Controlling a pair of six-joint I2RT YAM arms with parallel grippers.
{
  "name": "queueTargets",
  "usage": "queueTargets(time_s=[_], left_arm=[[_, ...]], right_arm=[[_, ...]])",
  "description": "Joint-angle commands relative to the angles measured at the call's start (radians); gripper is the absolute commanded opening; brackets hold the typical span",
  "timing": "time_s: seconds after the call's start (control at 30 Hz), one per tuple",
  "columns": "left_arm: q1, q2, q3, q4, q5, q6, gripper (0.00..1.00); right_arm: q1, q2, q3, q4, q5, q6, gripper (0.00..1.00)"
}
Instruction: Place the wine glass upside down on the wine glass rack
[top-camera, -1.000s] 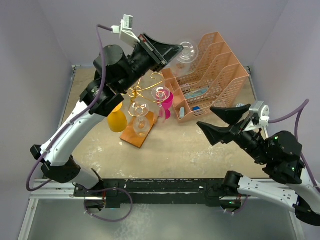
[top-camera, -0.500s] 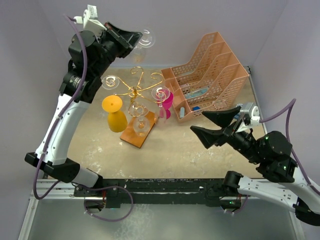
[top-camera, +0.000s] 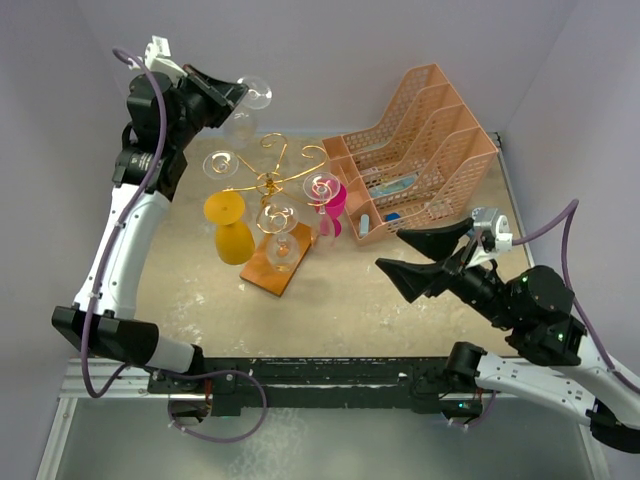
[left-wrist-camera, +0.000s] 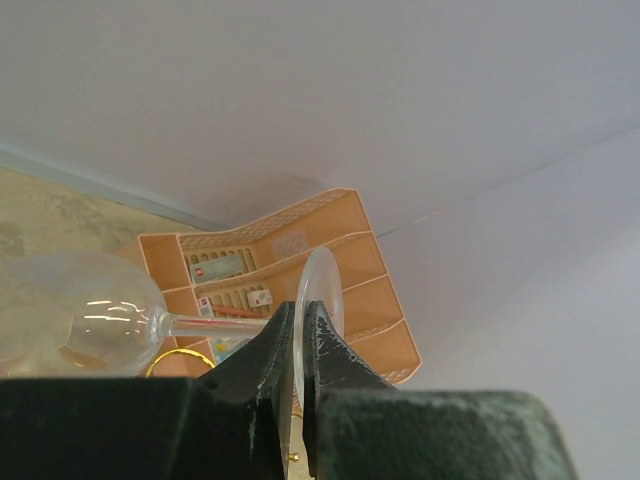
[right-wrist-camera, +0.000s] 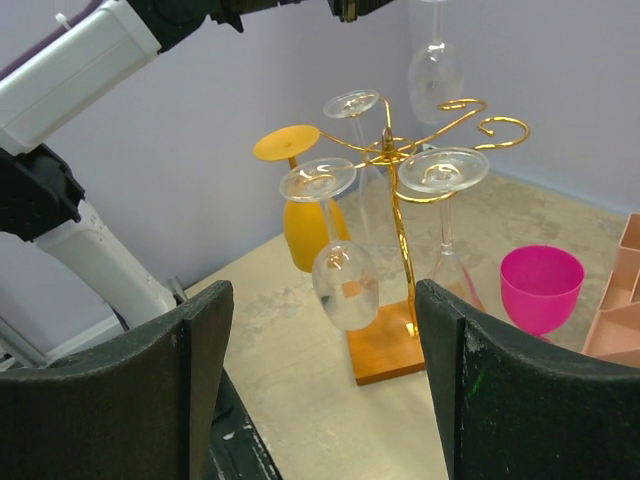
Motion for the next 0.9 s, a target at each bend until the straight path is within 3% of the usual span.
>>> queueTargets(time_s=[0.0,0.87], left_arm=[[0.026,-0.071,-0.056,0.134,0.057,-0.067,0.0],[0.028,-0.213,-0.305,0.109,0.108,-0.144,0.0]], right_arm=[[-0.001,-0.021,-0.011,0.057,-0.012,0.035,0.75],[-0.002,-0.046,-0.043,0.06,-0.019,0.083,0.75]])
